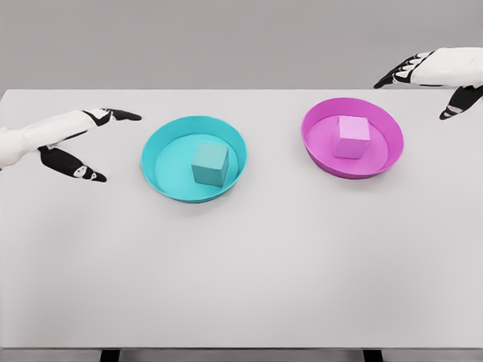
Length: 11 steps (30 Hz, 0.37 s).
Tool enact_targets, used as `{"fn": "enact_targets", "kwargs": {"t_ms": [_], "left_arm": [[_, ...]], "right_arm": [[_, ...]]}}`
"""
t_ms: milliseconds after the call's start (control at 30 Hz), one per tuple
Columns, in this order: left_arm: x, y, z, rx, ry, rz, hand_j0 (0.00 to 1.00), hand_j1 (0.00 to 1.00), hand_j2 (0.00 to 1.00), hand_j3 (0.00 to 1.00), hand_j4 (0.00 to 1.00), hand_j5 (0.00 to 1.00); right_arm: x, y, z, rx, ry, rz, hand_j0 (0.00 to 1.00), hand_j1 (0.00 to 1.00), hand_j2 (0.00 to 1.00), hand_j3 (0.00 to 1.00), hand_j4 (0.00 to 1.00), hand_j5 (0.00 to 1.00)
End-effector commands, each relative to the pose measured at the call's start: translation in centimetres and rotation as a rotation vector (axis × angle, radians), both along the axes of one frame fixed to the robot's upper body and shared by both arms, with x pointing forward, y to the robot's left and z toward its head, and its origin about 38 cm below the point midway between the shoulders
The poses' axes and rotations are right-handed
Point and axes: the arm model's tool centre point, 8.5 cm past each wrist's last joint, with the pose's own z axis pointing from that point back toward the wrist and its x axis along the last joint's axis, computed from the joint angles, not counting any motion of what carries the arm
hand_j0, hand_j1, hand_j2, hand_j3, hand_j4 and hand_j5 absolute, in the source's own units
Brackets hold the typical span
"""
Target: Place the blocks in the corresponding plates according to their colors
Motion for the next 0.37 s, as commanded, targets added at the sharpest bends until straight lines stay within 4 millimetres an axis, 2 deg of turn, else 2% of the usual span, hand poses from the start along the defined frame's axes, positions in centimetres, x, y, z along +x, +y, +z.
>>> {"fn": "enact_targets", "kwargs": {"t_ms": [0,333], "left_arm": [[-0.05,1.19,1.44,-0.021,-0.019,0.024,1.00,1.00,1.00,1.00,1.00,1.00],[-0.36,1.21,0.55,-0.017,0.001,0.025,1.00,1.00,1.00,1.00,1.00,1.00]], "right_arm": [[0.02,-0.08,0.07,0.006,-0.001,-0.005,1.00,1.00,1.00,1.00,1.00,1.00],[0.12,0.24,-0.07,0.011,0.002,0.001,1.00,1.00,1.00,1.00,1.00,1.00]]}}
